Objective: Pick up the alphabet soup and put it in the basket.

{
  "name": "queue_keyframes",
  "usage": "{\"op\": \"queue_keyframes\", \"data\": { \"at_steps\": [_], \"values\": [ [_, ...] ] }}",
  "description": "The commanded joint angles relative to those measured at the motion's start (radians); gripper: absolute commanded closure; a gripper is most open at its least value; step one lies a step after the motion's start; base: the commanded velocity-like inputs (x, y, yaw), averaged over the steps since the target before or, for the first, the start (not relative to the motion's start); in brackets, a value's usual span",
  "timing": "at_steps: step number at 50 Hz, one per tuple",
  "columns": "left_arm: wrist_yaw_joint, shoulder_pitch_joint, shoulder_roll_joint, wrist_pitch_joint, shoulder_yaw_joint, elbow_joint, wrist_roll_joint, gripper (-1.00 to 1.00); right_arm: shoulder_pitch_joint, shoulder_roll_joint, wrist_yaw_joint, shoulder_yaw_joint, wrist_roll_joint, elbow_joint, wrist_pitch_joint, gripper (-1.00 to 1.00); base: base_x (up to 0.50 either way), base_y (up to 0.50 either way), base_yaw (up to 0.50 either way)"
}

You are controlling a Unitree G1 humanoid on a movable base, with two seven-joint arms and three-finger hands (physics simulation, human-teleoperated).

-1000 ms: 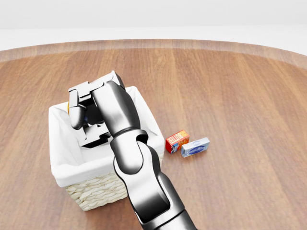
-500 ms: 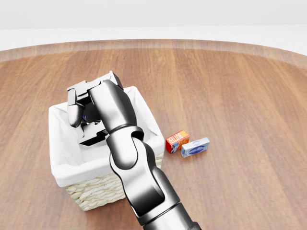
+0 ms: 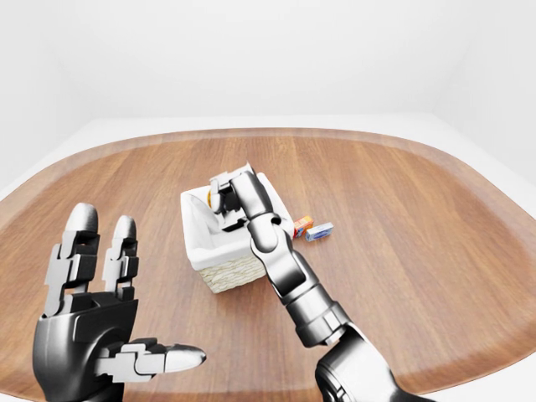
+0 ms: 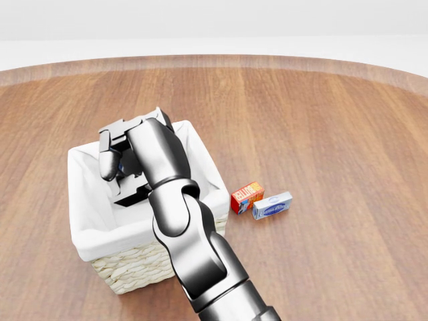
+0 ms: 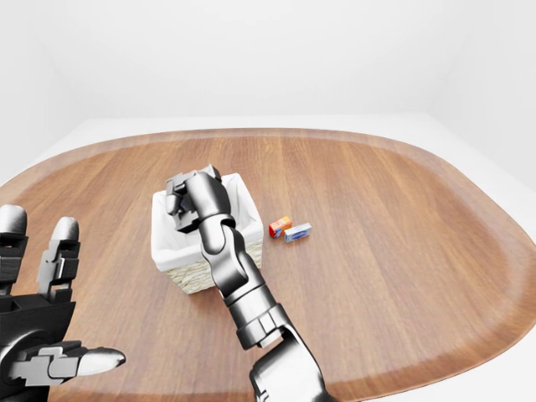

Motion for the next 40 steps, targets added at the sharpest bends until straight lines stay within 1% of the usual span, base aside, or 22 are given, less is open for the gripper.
{"op": "queue_keyframes", "data": {
  "at_steps": [1, 26, 27, 28, 40],
  "values": [
    [-0.001, -0.001, -0.002, 0.000, 0.002, -0.001, 0.000, -1.00, -0.018, 0.000, -0.033, -0.005, 0.009, 0.031, 0.000, 1.00, 0.00, 0.00, 0.00],
    [-0.004, -0.001, -0.004, 0.000, 0.006, -0.003, -0.003, -1.00, -0.017, 0.006, -0.027, -0.002, 0.006, 0.040, 0.000, 1.00, 0.00, 0.00, 0.00],
    [-0.003, -0.003, -0.003, 0.000, 0.007, -0.002, -0.002, -1.00, -0.016, 0.007, -0.029, -0.001, 0.004, 0.041, 0.000, 0.61, 0.00, 0.00, 0.00],
    [0.001, -0.008, 0.000, 0.000, 0.007, 0.000, -0.001, -1.00, -0.020, 0.007, -0.019, -0.002, 0.007, 0.048, 0.000, -1.00, 0.00, 0.00, 0.00],
    [0.003, -0.011, 0.001, 0.000, 0.011, -0.001, -0.004, -1.00, -0.019, 0.008, -0.019, -0.002, 0.003, 0.052, 0.000, -1.00, 0.00, 0.00, 0.00]
  ]
}}
